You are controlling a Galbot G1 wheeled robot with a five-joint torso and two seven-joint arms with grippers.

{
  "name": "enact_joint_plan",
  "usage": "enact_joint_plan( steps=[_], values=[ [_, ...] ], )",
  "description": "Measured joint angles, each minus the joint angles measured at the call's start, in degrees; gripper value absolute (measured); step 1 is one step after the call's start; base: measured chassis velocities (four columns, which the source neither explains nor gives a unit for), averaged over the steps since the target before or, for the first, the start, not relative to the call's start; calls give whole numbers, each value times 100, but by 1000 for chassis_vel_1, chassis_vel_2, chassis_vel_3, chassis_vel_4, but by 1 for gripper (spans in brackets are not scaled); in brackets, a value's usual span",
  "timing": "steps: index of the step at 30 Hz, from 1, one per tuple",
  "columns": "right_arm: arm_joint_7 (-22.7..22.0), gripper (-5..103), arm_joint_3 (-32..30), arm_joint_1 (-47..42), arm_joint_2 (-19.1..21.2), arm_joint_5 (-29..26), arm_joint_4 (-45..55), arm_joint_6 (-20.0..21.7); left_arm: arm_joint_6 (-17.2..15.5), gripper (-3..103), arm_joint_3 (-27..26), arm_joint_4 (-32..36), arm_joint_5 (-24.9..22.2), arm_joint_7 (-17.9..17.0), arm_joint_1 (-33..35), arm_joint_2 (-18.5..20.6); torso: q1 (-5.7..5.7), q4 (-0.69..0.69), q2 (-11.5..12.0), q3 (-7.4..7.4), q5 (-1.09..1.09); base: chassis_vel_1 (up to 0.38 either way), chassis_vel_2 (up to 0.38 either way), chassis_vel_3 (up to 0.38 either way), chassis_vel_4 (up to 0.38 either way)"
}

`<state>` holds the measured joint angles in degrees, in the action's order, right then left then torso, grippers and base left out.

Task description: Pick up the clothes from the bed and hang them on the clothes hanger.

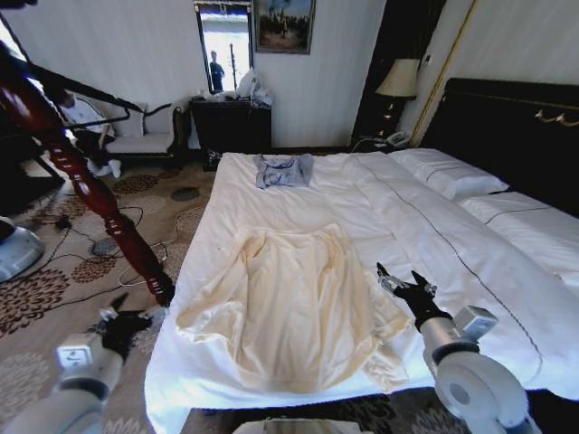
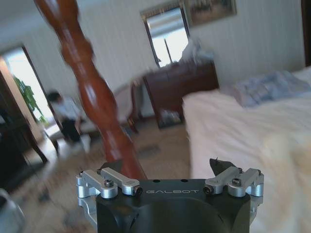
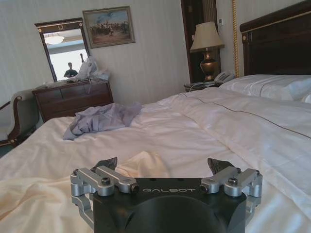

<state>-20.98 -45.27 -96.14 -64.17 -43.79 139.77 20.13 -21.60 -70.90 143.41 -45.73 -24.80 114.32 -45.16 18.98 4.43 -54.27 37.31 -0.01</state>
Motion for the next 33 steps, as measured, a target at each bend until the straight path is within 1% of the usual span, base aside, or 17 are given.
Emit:
enact_joint_plan(
  steps=[1,4,6,8,9,12,14,15,16,17,19,20,24,27,29,30,33],
  values=[
    [0,100,0,0,0,0,0,0,0,100,0,0,0,0,0,0,0,0,0,0,0,0,0,0,0],
    [27,100,11,-55,-53,113,5,-23,-26,100,-405,-1,-236,0,-122,431,1,1,0,0,1,0,0,0,0],
    [33,100,26,-61,-84,143,7,-25,-27,100,-446,-3,-271,21,-122,542,0,0,0,0,1,0,0,0,0],
    [42,100,53,-84,-164,212,12,-28,-39,100,-555,-5,-386,65,-193,817,0,-2,0,0,0,0,0,0,0],
    [42,100,53,-84,-164,212,12,-28,-39,100,-555,-5,-386,65,-193,817,0,-2,0,0,0,0,0,0,0],
    [58,100,59,-139,-208,291,7,-38,-181,100,-884,-7,-719,69,-406,1231,1,0,0,1,-2,0,0,0,0],
    [64,100,41,-159,-226,304,7,-47,-261,100,-1445,-7,-1020,111,-470,1540,1,0,0,1,0,0,0,0,0],
    [64,100,41,-159,-226,304,7,-47,-261,100,-1445,-7,-1020,111,-470,1540,1,0,0,1,0,0,0,0,0],
    [65,100,31,-159,-229,304,7,-48,-278,100,-1671,-7,-1136,123,-476,1645,1,0,0,0,2,0,0,0,0],
    [66,100,15,-158,-244,307,-4,-53,-325,100,-2154,-5,-1393,155,-491,1853,0,0,0,0,2,0,0,0,0],
    [67,100,15,-150,-281,323,-36,-55,-425,100,-2674,-4,-1598,170,-500,2049,0,0,1,0,1,0,0,0,0],
    [67,100,15,-150,-281,323,-36,-55,-425,100,-2674,-4,-1598,170,-500,2049,0,0,1,0,1,0,0,0,0],
    [71,100,37,-113,-309,365,-143,-64,-790,100,-3509,-1,-1583,159,-494,2276,1,0,1,0,1,0,0,0,0],
    [72,100,39,-105,-307,368,-170,-66,-890,100,-3673,-1,-1448,140,-493,2287,1,-1,0,0,2,0,0,0,0],
    [72,100,51,-96,-302,384,-217,-69,-1125,100,-3938,-31,-1156,74,-503,2297,0,-1,0,0,1,0,0,0,0],
    [73,100,71,-95,-303,408,-237,-72,-1297,100,-4070,-94,-1115,-9,-501,2295,0,-1,0,0,1,0,0,0,0],
    [76,100,107,-94,-318,464,-272,-80,-1573,100,-4305,-317,-987,-91,-462,2256,0,-1,0,0,1,0,0,0,0]
  ],
)
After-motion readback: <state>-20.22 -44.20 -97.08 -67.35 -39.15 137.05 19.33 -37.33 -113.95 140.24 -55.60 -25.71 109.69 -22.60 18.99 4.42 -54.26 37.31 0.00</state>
